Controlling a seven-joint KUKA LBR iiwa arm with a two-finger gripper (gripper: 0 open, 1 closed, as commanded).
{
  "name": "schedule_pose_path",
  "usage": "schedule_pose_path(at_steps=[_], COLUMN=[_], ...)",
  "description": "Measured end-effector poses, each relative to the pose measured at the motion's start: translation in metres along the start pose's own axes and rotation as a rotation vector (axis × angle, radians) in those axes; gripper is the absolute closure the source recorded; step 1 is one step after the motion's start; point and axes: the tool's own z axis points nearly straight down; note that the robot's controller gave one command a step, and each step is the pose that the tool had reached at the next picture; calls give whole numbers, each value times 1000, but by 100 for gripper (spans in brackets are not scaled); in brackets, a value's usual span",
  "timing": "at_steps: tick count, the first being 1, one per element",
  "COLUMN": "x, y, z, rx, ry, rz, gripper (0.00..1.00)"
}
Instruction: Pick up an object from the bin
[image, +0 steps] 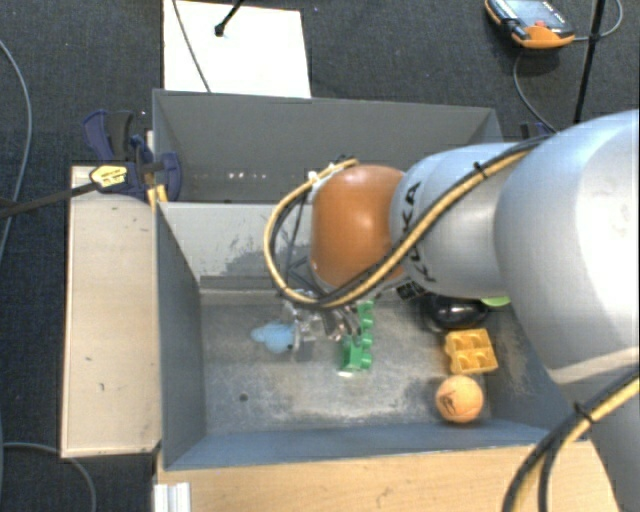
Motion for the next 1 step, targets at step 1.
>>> schedule_pose_path(at_steps=[1], x=[0], y=[-9], z=[-108], rx=[-1], ry=[-3], rz=[-13], gripper=[100])
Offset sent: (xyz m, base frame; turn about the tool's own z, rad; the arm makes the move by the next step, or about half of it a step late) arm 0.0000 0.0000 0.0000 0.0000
